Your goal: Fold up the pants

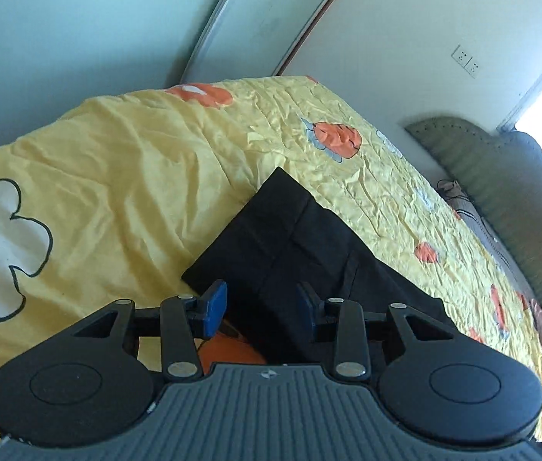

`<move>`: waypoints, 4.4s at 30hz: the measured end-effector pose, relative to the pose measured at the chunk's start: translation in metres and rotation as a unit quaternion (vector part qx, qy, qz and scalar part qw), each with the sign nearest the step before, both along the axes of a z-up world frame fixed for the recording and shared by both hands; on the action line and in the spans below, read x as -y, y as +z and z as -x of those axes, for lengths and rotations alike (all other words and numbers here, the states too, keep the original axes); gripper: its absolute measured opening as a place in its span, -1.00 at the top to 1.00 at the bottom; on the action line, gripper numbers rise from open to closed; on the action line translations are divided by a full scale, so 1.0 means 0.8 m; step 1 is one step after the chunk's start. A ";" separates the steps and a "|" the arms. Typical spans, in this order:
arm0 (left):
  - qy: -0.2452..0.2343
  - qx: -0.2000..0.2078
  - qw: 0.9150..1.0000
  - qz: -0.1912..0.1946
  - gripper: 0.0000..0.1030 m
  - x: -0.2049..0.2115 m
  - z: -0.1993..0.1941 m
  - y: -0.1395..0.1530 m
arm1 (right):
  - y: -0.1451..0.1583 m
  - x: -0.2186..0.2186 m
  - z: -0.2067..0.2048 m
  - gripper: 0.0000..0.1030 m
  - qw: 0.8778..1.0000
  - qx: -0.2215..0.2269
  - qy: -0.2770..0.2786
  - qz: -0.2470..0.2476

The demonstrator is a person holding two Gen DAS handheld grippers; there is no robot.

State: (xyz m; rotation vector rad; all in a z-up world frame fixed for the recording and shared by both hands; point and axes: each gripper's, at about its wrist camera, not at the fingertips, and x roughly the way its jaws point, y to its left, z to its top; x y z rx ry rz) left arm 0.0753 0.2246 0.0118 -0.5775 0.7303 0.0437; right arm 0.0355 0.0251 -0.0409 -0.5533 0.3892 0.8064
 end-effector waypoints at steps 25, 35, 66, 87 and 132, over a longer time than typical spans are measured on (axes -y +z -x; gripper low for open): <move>0.027 0.052 0.988 -0.144 0.58 0.037 0.017 0.024 | 0.030 0.040 -0.002 0.76 0.986 -0.087 -0.017 -0.140; -0.158 0.081 0.952 -0.251 0.25 0.211 0.002 0.004 | 0.013 0.289 0.024 0.76 0.926 -0.109 -0.328 -0.154; -0.412 0.089 0.853 -0.307 -0.04 0.497 0.016 -0.062 | -0.070 0.693 0.200 -0.04 0.578 -0.068 -0.604 -0.544; -0.414 -0.029 0.905 0.093 -0.38 0.483 -0.057 -0.050 | 0.011 0.490 0.098 0.84 0.842 0.030 -0.495 -0.212; -0.287 0.074 0.913 -0.280 0.35 0.428 -0.081 -0.043 | -0.006 0.377 0.044 0.78 0.898 -0.154 -0.324 -0.254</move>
